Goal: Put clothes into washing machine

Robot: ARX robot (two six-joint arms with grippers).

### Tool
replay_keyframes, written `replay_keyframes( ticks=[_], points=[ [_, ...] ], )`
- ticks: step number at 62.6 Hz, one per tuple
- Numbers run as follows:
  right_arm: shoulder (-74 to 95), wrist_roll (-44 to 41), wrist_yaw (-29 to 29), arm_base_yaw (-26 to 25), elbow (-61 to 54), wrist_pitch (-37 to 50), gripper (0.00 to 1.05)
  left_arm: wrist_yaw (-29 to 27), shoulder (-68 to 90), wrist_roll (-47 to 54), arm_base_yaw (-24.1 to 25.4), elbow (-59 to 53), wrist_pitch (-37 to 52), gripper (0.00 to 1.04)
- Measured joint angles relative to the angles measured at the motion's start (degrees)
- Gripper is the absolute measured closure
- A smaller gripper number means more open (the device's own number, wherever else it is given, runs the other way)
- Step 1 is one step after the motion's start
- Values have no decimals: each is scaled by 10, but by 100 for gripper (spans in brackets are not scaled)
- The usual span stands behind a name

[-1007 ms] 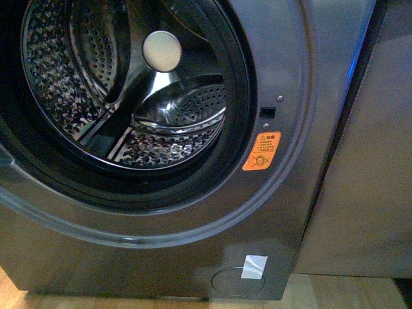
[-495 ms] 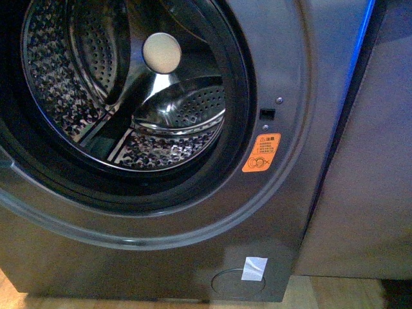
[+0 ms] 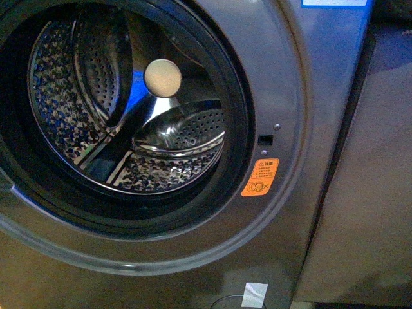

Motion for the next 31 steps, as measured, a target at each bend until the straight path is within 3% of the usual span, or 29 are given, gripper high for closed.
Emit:
replay_keyframes(
  ticks=[15,31],
  points=[
    [-60,83,17,105,166,-56,99,0,0,0,0,0,0,7],
    [-62,92,74,265,378,-229,99,0,0,0,0,0,0,7]
  ],
)
